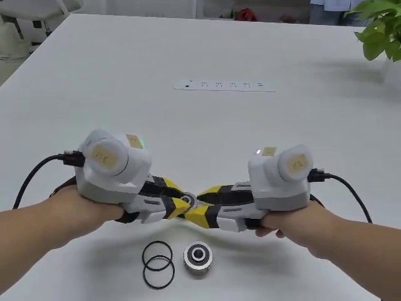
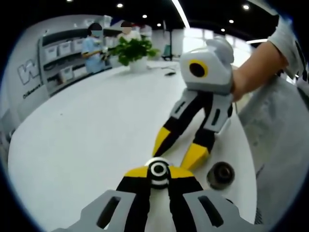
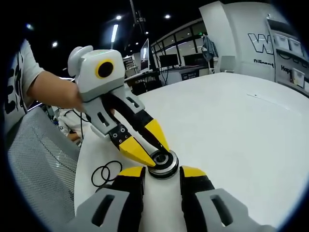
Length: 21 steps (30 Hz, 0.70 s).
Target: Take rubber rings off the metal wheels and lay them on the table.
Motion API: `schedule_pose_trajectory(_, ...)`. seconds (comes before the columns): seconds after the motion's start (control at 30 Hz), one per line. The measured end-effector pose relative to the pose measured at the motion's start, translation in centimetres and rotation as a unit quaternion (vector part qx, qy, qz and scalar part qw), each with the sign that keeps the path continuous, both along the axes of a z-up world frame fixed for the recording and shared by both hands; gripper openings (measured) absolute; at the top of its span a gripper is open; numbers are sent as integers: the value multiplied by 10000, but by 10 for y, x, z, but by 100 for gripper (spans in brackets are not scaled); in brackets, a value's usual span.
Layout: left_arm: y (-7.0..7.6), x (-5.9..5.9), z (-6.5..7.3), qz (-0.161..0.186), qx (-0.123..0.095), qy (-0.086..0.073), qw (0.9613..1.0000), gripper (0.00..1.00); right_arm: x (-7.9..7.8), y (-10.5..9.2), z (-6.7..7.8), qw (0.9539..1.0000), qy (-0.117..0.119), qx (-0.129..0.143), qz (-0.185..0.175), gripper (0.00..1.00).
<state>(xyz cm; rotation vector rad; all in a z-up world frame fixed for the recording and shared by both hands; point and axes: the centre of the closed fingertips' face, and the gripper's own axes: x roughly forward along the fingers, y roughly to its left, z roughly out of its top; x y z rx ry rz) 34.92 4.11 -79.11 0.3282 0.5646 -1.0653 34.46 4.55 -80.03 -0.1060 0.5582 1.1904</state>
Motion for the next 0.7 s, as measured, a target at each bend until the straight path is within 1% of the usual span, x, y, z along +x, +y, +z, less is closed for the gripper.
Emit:
schedule_pose_trajectory(0.07,0,0,0,14,-4,-1,10000,15,0,2,-1,10000,-13,-7,7,25)
schedule_pose_trajectory(0.27,-1,1,-1,49,-32,0,10000,15,2,6,-6,9998,-155,-106,-42,27)
schedule_pose_trajectory(0.33,-1,2,-1,56,-39,-8,10000,14,2,7,-7,9998,-176,-127,-43,26)
schedule_pose_trajectory(0.4,-1,2,-1,57,-40,-8,10000,14,3,6,-7,9996,-239,-169,-39,25)
schedule_pose_trajectory(0.6,-2,2,-1,62,-44,-11,10000,14,2,4,-6,9993,-308,-217,3,24)
schedule_pose_trajectory(0.7,-2,2,0,73,-56,-11,10000,14,1,2,-6,9988,-396,-273,55,23)
